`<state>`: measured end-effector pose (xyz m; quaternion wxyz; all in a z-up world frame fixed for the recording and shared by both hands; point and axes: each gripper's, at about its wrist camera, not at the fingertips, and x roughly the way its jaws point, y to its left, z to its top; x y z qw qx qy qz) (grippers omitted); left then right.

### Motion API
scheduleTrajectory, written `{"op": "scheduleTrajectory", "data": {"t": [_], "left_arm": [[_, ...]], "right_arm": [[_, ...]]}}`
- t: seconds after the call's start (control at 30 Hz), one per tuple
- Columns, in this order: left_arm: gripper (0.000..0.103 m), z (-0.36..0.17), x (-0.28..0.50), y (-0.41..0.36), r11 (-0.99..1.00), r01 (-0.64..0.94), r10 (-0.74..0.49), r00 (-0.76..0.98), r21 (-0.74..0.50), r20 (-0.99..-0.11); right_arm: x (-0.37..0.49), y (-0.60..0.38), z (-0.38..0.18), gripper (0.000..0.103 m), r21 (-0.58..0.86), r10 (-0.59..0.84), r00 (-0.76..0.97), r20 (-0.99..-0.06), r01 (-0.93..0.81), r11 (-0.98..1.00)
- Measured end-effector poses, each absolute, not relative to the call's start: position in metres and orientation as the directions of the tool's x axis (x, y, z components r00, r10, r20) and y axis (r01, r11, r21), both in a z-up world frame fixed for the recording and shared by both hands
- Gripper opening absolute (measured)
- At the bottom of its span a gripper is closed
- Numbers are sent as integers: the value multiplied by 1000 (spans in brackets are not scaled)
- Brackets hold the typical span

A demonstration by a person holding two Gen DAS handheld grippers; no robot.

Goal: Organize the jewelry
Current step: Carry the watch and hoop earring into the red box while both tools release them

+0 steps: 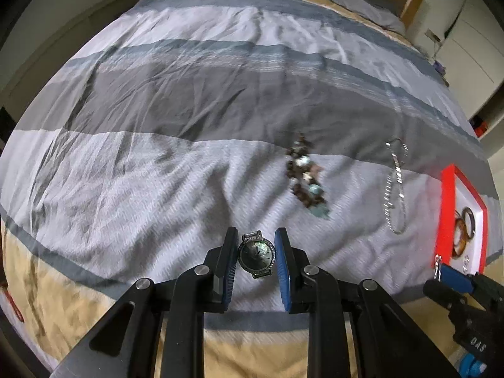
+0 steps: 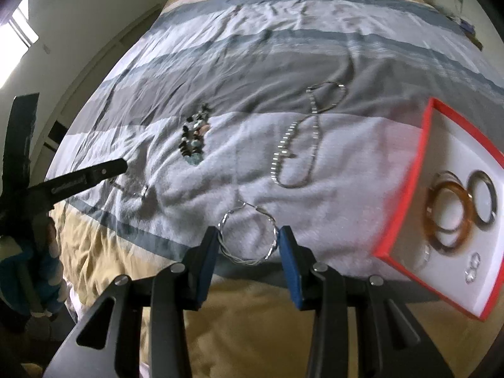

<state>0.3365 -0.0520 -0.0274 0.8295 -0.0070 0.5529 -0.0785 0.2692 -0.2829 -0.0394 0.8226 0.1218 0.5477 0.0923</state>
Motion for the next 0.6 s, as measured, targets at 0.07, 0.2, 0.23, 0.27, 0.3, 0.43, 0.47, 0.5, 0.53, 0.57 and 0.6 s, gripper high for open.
{"op": "scheduleTrajectory", "data": {"t": [0.07, 0.2, 0.23, 0.27, 0.3, 0.43, 0.47, 0.5, 0.53, 0.57, 0.6], "left_arm": [[23, -22, 332, -60, 984, 144, -150, 377, -102, -914], [23, -11, 325, -88, 973, 193, -190, 374, -124, -908], [23, -7, 323, -97, 969, 210, -204, 374, -132, -905], [23, -5, 323, -105, 965, 224, -215, 373, -138, -902], [23, -2, 322, -118, 957, 247, -236, 371, -150, -898], [23, 5, 317, -166, 928, 326, -300, 356, -183, -885], [23, 6, 316, -177, 921, 342, -312, 351, -189, -883], [23, 7, 315, -191, 910, 363, -330, 344, -199, -879], [23, 7, 314, -204, 901, 382, -344, 338, -207, -876], [23, 8, 313, -218, 890, 402, -359, 330, -215, -873], [23, 9, 313, -232, 879, 421, -375, 320, -224, -870]], "right_arm": [[266, -290, -36, 37, 301, 278, 393, -876, -3, 954], [253, -311, -27, 37, 294, 252, 418, -873, 37, 955], [249, -320, -25, 37, 290, 242, 425, -872, 51, 956], [246, -326, -24, 37, 288, 234, 430, -872, 63, 956], [242, -334, -23, 37, 284, 223, 436, -872, 78, 956], [229, -375, -19, 37, 261, 171, 451, -876, 146, 954], [227, -383, -19, 37, 256, 161, 453, -877, 158, 954], [225, -394, -18, 37, 250, 147, 456, -878, 174, 953], [223, -402, -18, 37, 245, 137, 458, -878, 186, 952], [222, -414, -18, 37, 239, 122, 461, -879, 203, 950], [221, -422, -17, 37, 235, 113, 463, -879, 214, 948]]}}
